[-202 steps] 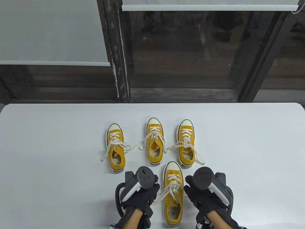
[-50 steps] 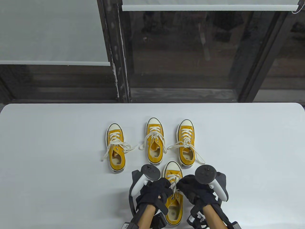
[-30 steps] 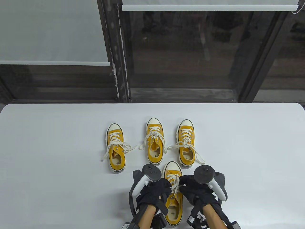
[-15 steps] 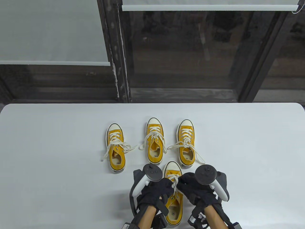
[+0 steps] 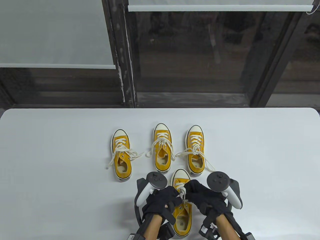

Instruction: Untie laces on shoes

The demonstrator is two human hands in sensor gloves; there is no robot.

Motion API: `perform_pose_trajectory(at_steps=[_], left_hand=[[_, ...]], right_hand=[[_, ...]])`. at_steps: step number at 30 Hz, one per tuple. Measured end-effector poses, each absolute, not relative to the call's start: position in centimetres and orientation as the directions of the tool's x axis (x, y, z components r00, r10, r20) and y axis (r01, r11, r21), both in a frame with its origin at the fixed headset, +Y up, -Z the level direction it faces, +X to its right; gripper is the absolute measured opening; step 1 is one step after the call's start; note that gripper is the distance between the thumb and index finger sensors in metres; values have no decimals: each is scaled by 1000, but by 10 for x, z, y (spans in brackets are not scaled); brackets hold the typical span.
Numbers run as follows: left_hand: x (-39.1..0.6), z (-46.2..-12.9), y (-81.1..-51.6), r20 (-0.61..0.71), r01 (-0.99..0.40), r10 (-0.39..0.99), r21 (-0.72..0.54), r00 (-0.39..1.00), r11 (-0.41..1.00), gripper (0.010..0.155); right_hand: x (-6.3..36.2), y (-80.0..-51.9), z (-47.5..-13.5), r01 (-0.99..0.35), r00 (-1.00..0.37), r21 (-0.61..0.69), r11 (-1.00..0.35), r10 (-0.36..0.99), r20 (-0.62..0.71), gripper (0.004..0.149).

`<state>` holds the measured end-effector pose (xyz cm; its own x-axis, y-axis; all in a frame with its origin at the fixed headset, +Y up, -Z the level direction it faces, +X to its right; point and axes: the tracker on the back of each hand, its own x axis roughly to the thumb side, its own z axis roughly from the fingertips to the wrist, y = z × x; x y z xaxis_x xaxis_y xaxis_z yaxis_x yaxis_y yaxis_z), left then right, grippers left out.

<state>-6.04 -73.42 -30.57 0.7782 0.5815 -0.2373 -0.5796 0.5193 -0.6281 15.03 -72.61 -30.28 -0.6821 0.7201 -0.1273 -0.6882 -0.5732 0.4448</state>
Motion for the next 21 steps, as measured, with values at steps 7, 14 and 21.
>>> perform_pose_trajectory(at_steps=[7, 14, 21], left_hand=[[-63, -304, -734, -271, -587, 554, -604, 787, 539, 39], [-58, -305, -732, -221, -561, 563, -620, 796, 549, 42], [-64, -304, -734, -287, -560, 493, -570, 822, 602, 34]], right_hand=[[153, -728, -301, -660, -743, 351, -664, 645, -177, 36], [150, -731, -302, -632, -759, 401, -663, 634, -149, 37], [149, -724, -297, -421, -905, 181, -889, 399, -148, 32]])
